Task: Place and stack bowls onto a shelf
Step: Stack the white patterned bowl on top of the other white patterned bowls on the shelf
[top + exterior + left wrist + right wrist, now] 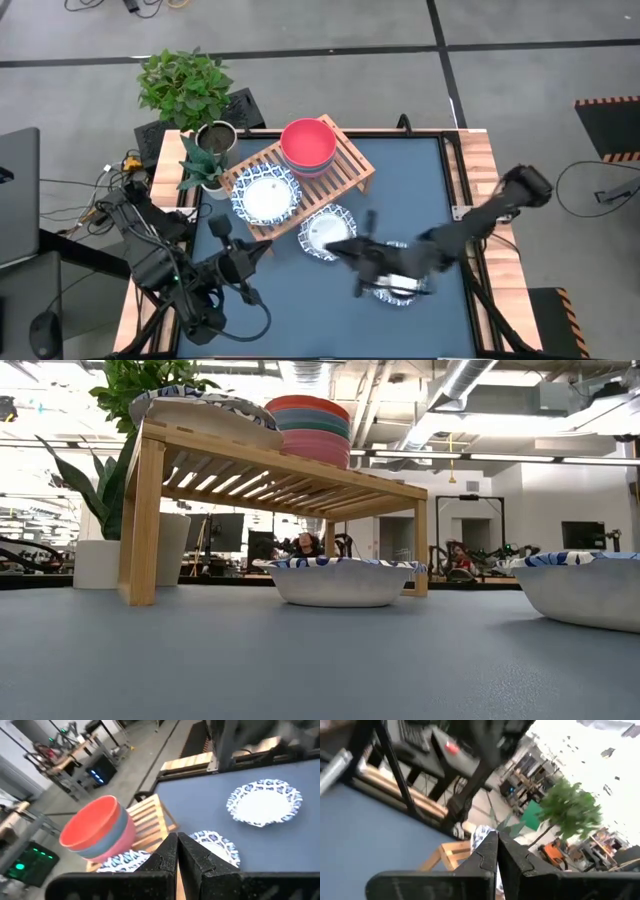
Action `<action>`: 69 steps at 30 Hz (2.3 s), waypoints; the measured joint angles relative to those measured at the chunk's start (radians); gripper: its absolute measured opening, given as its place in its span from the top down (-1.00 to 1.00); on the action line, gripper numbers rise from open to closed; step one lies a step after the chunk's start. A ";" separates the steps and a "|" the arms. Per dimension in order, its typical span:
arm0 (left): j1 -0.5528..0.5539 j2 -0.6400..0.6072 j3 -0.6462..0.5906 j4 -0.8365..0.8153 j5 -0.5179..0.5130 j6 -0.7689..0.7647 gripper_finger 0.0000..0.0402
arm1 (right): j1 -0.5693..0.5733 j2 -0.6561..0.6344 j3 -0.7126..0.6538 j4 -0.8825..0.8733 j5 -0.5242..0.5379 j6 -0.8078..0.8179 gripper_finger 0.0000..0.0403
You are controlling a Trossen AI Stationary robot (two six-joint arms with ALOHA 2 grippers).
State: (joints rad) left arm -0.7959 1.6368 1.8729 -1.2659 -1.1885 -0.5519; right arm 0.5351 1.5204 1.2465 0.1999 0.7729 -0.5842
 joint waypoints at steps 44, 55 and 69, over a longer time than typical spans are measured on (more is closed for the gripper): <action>0.276 0.097 -0.556 1.164 0.661 0.359 0.12 | 0.743 -0.507 0.000 -0.249 0.798 -0.016 0.72; 0.251 0.202 -0.440 1.170 0.625 0.454 0.13 | 0.742 -0.507 0.000 -0.253 0.798 -0.010 0.72; 0.243 0.346 -0.441 1.137 0.459 0.435 0.13 | 0.742 -0.501 -0.001 -0.254 0.798 0.011 0.72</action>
State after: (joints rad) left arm -0.5529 1.9831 1.4315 -0.1292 -0.7295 -0.1172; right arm 1.2766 1.0195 1.2457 -0.0544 1.5707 -0.5732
